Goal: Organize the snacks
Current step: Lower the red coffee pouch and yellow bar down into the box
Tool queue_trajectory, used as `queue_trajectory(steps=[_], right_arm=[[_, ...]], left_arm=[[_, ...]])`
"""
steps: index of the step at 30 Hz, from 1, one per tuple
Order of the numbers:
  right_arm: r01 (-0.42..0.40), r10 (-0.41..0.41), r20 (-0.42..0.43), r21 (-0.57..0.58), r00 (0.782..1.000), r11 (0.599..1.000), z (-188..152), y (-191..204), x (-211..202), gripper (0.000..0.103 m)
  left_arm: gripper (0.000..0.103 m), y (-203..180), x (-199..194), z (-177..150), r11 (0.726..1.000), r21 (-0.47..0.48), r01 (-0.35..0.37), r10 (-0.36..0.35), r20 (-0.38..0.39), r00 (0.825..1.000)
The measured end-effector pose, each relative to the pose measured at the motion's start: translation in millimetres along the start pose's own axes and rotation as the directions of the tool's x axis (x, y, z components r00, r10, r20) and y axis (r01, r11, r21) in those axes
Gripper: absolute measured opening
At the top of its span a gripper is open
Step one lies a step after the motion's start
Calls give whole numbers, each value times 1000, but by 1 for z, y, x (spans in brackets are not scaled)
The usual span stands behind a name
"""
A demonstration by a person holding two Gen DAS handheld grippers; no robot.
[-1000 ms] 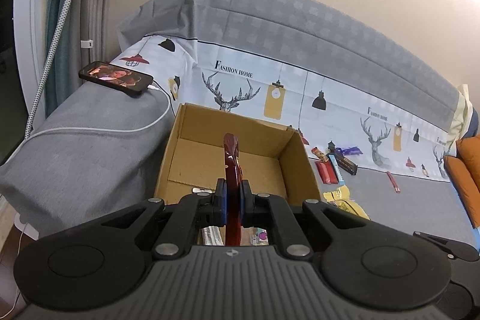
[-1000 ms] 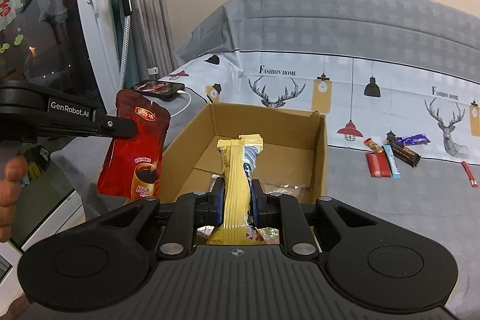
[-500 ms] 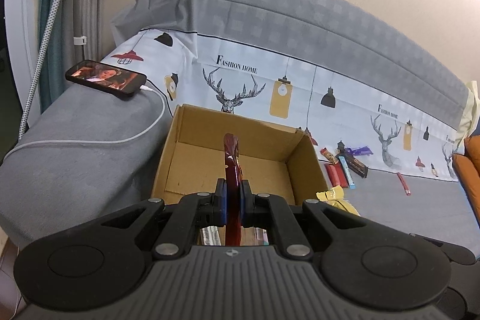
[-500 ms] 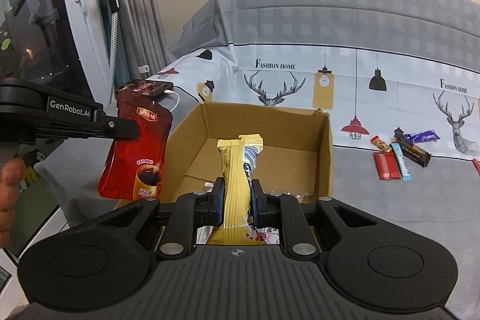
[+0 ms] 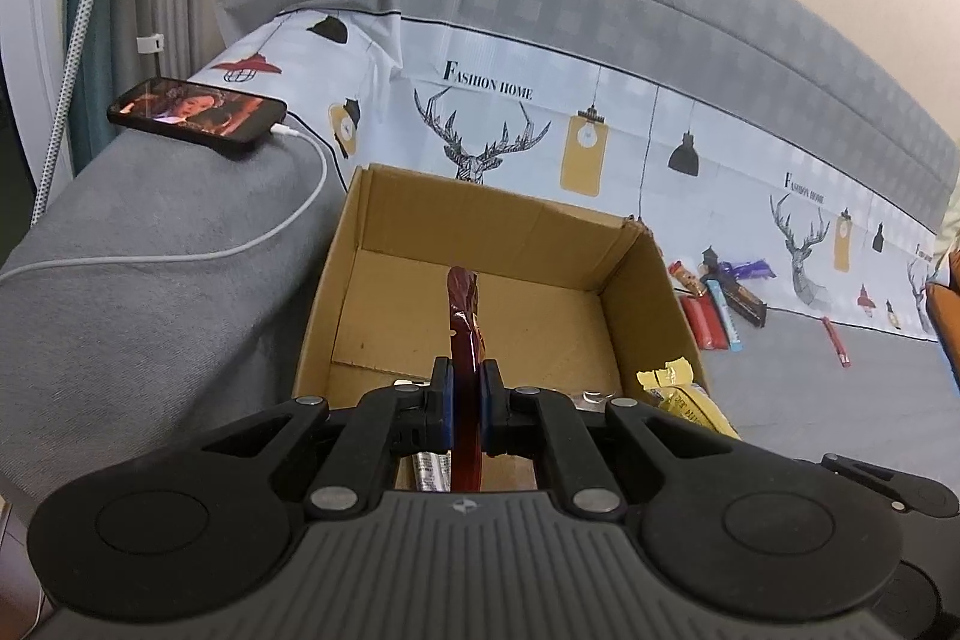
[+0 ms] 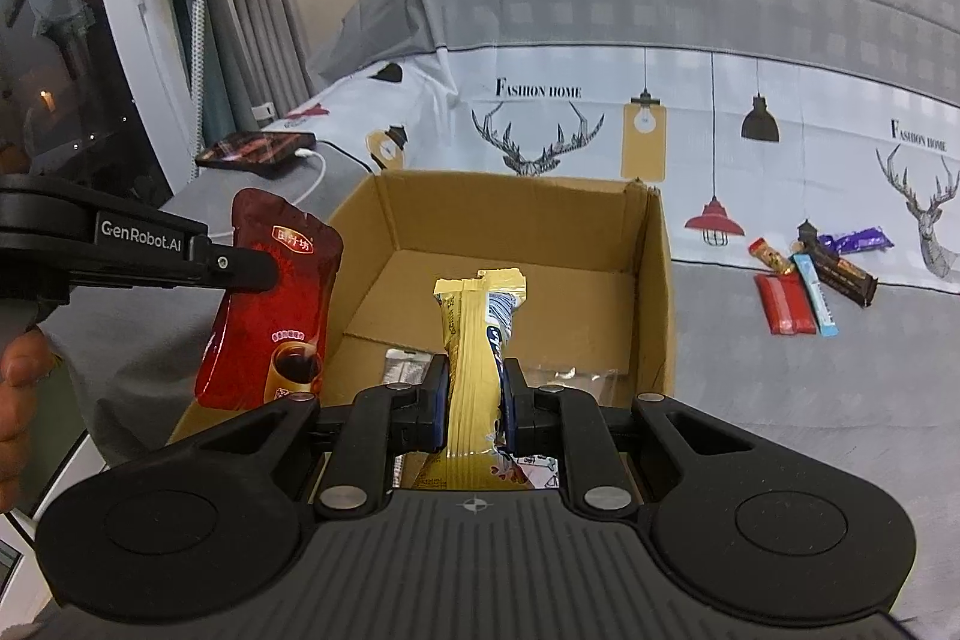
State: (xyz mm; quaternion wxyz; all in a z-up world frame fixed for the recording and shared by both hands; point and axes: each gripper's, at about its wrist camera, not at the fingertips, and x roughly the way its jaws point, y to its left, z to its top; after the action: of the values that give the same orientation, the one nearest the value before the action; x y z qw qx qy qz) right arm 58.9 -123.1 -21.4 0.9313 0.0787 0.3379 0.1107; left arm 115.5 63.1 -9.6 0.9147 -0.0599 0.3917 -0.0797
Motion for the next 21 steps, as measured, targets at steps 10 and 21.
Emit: queue_trajectory(steps=[10,21], right_arm=[[8,-8,-43,10,999,1000,1,-3,30,19],[5,-4,-82,12,997,1000,-1,-5,53,19]], left_arm=[[8,3,33,0,1000,11,-17,18,-52,998],[8,11,52,-4,999,12,-33,34,-94,995]])
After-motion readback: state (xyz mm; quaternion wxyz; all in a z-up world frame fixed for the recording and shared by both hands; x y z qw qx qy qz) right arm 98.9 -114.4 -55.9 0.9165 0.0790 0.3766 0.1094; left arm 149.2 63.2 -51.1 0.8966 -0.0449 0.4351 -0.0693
